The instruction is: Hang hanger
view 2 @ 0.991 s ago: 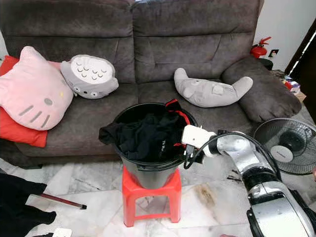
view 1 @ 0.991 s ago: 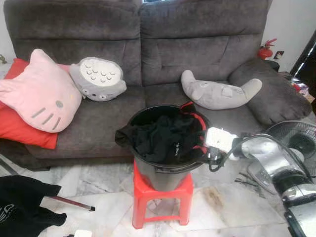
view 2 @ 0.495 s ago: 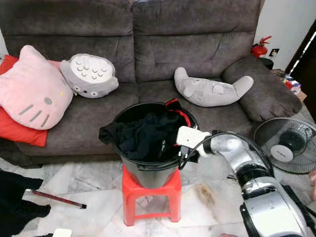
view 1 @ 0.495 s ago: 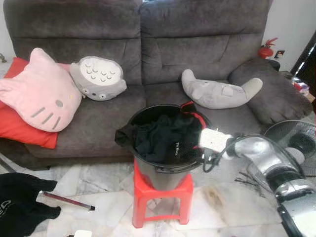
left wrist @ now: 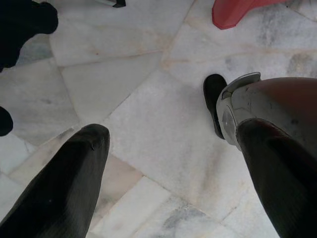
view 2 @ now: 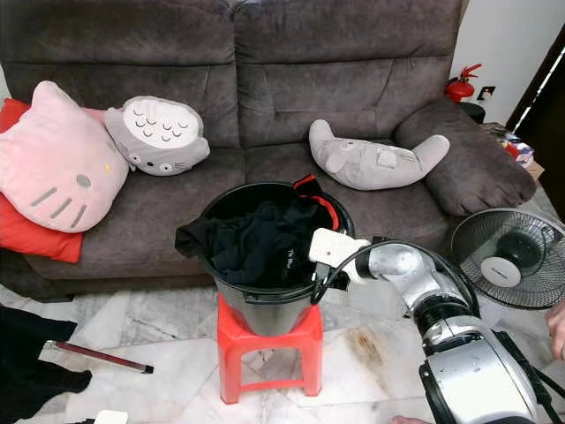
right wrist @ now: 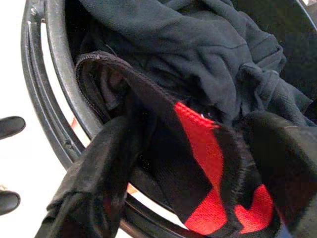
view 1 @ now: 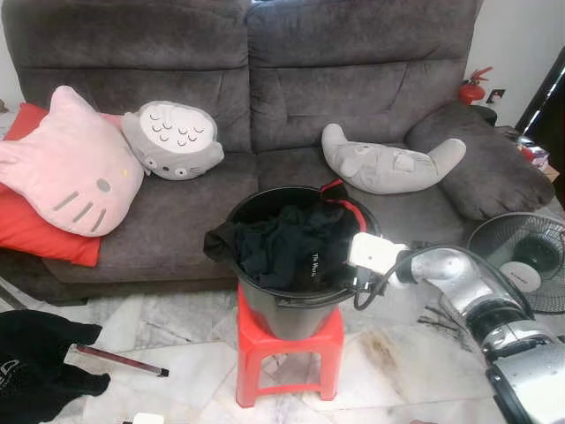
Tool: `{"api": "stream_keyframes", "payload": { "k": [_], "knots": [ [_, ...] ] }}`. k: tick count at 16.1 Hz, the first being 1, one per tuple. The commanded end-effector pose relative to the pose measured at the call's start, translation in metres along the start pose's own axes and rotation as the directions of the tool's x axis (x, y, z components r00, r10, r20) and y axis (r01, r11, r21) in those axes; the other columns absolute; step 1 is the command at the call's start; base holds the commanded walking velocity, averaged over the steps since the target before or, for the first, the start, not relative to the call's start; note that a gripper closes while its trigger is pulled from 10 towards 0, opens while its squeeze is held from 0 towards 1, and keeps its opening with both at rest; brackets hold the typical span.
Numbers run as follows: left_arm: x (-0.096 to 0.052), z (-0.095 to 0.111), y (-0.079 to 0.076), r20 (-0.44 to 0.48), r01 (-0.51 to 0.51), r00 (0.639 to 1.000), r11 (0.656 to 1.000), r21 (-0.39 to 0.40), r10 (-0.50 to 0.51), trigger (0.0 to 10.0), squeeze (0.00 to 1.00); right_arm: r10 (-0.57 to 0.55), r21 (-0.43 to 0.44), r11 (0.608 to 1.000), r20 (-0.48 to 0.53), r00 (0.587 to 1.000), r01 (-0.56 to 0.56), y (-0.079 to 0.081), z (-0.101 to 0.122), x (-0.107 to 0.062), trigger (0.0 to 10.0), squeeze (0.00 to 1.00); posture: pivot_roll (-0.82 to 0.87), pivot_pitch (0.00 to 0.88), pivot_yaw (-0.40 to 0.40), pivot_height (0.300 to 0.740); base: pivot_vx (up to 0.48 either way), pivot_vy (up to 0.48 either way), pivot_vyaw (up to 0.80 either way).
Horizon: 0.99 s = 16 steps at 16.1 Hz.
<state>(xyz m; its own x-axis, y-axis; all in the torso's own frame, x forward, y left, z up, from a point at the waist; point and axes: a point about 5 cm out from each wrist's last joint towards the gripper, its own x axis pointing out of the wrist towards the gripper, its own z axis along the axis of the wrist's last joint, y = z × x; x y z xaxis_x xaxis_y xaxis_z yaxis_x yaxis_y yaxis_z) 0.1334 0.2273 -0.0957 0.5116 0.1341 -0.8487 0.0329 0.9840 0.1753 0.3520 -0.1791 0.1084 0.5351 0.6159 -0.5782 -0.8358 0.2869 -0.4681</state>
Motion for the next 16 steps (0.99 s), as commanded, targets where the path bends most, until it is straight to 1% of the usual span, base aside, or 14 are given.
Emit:
{"api": "stream_keyframes", "payload": {
  "k": [1, 3, 11, 16],
  "knots": [
    [-0.0009, -0.0043, -0.0013, -0.01, 0.006, 1.0, 1.0, 0.019, -0.006, 10.0, 0.0, 0.024, -0.003, 1.0, -0.014, 1.0, -0.024, 0.0041, -0.0011, 0.0032, 0.0, 0.0, -0.08, 0.018, 0.009, 0.74, 0.0, 0.0, 0.0],
    [-0.0008, -0.0042, -0.0023, -0.01, 0.011, 1.0, 1.0, 0.02, -0.011, 10.0, 0.0, 0.041, -0.003, 0.999, -0.022, 0.999, -0.041, 0.0069, -0.0027, 0.0043, 0.0, 0.0, -0.08, 0.018, 0.009, 0.74, 0.0, 0.0, 0.0],
    [-0.0014, -0.0065, -0.0012, -0.017, 0.014, 1.0, 1.0, 0.022, -0.014, 10.0, 0.0, 0.05, 0.012, 0.999, -0.04, 0.998, -0.049, 0.0117, -0.007, 0.0061, 0.0, 0.0, -0.07, 0.021, 0.009, 0.74, 0.0, 0.0, 0.0],
    [-0.001, -0.0051, -0.0028, -0.015, 0.015, 1.0, 1.0, 0.026, -0.015, 10.0, 0.0, 0.047, -0.004, 0.999, -0.056, 0.997, -0.047, 0.0134, -0.0093, 0.0063, 0.0, 0.0, -0.07, 0.026, 0.013, 0.74, 0.0, 0.0, 0.0]
  ]
}}
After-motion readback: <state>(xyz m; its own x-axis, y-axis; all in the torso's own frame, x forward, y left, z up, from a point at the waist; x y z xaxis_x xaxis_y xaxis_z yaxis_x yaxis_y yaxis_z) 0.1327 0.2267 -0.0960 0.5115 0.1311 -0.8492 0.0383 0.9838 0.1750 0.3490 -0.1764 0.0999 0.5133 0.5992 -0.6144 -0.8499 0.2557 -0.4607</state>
